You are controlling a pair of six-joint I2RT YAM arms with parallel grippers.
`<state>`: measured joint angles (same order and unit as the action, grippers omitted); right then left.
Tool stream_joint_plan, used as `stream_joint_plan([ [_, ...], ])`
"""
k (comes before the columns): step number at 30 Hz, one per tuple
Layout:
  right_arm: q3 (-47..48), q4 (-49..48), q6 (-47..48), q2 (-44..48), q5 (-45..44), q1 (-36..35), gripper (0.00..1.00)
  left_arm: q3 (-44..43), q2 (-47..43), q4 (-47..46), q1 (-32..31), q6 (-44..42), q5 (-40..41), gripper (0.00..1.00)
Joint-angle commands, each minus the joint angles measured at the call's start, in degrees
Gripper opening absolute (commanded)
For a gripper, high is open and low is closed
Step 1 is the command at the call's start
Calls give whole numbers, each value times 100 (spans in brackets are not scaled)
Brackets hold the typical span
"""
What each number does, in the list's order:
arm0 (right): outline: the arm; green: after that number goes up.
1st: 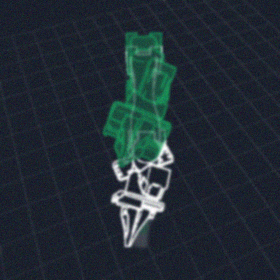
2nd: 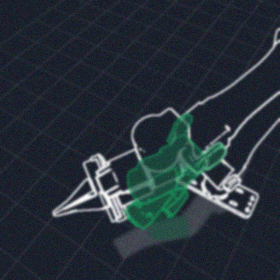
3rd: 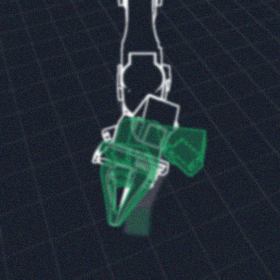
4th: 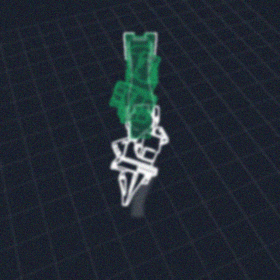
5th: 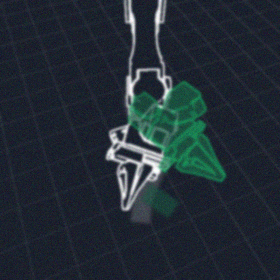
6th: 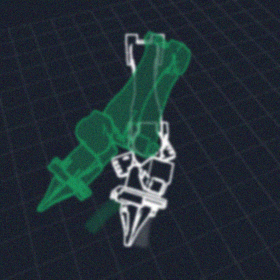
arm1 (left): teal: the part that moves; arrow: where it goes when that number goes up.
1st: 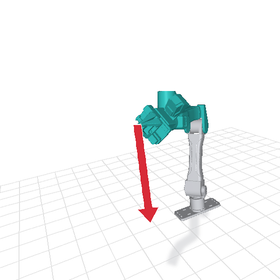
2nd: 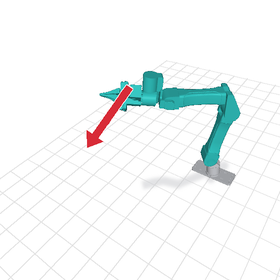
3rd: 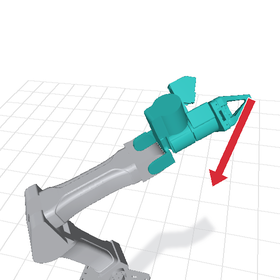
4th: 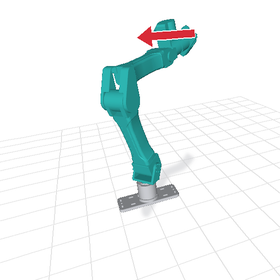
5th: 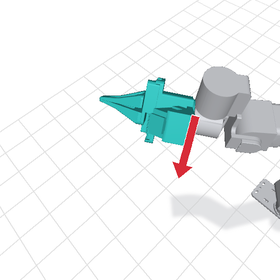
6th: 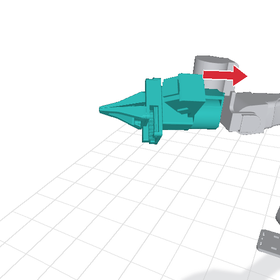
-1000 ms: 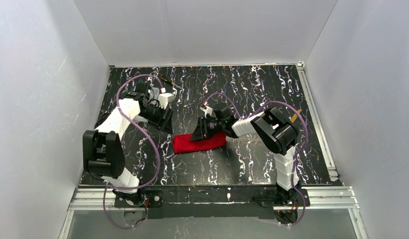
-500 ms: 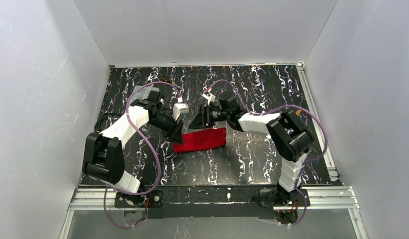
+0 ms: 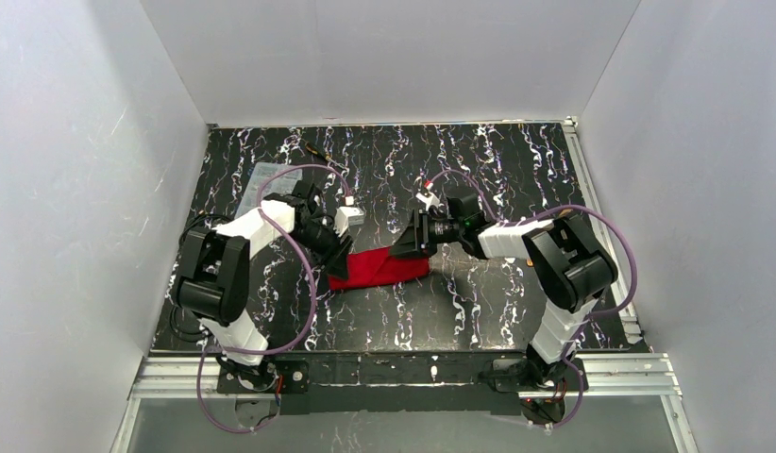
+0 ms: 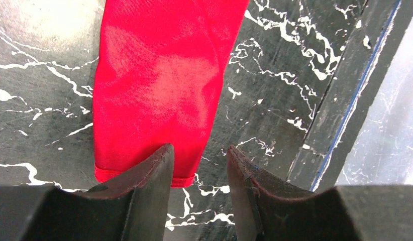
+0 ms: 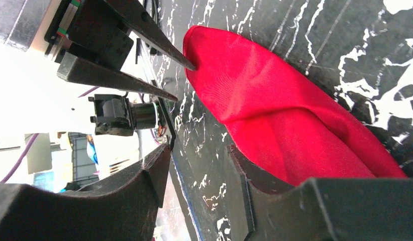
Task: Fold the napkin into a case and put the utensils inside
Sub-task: Turn over the smaller rectangle folded napkin at the center of the board.
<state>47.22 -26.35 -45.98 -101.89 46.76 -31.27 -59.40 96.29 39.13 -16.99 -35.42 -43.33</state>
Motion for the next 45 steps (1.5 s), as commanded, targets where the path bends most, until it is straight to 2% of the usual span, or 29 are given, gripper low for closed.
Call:
stream_joint_plan([
  [1, -81, -248, -20, -205, 374, 162, 52, 157, 78, -89, -32, -153, 140, 41],
  [6, -88, -255, 60, -545, 324, 220, 51, 244, 171, -210, -49, -163, 255, 40],
  [14, 94, 720, 856, -855, -68, 253, 50, 406, 290, -409, -50, -216, 575, 39],
  [21, 468, 1327, 1101, -403, -210, 284, 54, 340, 84, -342, -50, -101, 545, 41],
  [25, 1008, 2193, 1403, 287, -481, 323, 68, -35, -294, 4, -61, 42, 599, 55],
  [26, 1179, 2418, 1493, 454, -545, 329, 71, -145, -441, 28, -85, 78, 678, 64],
  [27, 1426, 2711, 1631, 637, -672, 348, 73, -236, -587, 45, -107, 115, 764, 90],
  [28, 1652, 3071, 1755, 749, -811, 380, 75, -338, -735, 79, -137, 131, 881, 97],
  [30, 1998, 3608, 1944, 948, -1106, 472, 78, -575, -972, 284, -206, 126, 1172, 99],
  [32, 2265, 4145, 2139, 1112, -1539, 665, 84, -884, -1202, 596, -218, 131, 1528, 98],
  [34, 2285, 4475, 2036, 1299, -2021, 1045, 96, -1151, -1472, 809, -219, 81, 1999, 99],
  [37, 2001, 4546, 1695, 1574, -2193, 1775, 99, -1039, -1999, 227, -217, 150, 3201, 99],
  [39, 1737, 4553, 1538, 1739, -2408, 2279, 99, -850, -2355, -188, -140, -3, 3649, 99],
  [45, 1482, 5281, 1468, 1810, -3571, 3672, 99, -1013, -2892, -589, -20, 81, 3079, 99],
])
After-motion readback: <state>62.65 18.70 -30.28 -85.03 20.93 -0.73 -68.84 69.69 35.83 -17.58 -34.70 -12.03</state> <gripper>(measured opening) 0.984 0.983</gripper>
